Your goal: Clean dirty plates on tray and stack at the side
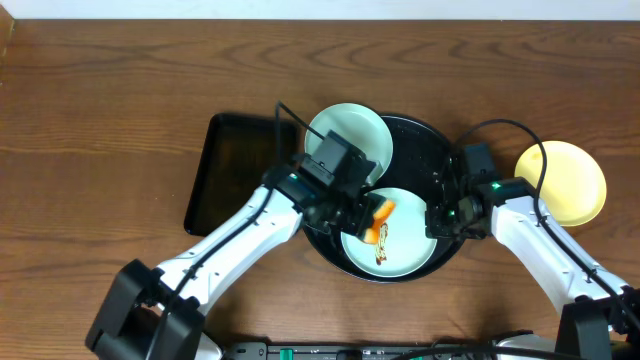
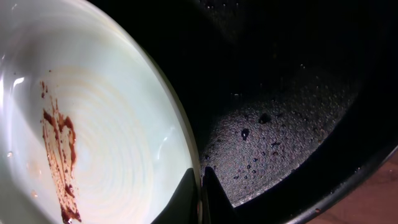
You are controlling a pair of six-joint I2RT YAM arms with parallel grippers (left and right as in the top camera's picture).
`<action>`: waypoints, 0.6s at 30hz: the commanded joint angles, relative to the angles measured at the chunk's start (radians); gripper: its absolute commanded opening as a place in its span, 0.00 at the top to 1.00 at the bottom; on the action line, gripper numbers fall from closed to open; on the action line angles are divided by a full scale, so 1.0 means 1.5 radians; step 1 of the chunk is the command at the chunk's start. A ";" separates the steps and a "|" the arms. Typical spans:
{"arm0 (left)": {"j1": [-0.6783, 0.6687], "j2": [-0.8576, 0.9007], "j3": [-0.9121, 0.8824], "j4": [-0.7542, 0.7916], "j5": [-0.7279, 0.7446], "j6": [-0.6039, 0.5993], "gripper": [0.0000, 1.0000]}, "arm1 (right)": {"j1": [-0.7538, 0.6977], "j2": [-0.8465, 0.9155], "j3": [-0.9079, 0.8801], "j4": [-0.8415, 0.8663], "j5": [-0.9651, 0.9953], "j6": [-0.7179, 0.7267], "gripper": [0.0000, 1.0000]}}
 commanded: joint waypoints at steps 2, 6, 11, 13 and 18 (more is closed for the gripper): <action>-0.034 0.054 0.016 0.025 -0.015 -0.083 0.92 | 0.008 0.004 -0.006 0.004 -0.006 0.029 0.99; -0.057 0.095 0.016 0.074 0.038 -0.093 0.92 | 0.008 0.004 -0.006 0.007 -0.006 0.029 0.99; -0.080 0.133 0.016 0.100 0.036 -0.100 0.92 | 0.008 0.004 -0.006 0.003 -0.006 0.029 0.99; -0.085 0.147 0.016 0.099 0.034 -0.100 0.92 | 0.008 0.004 -0.006 -0.002 -0.006 0.029 0.99; -0.087 0.173 0.016 0.093 -0.025 -0.100 0.92 | 0.008 0.004 -0.006 -0.032 0.027 0.035 0.99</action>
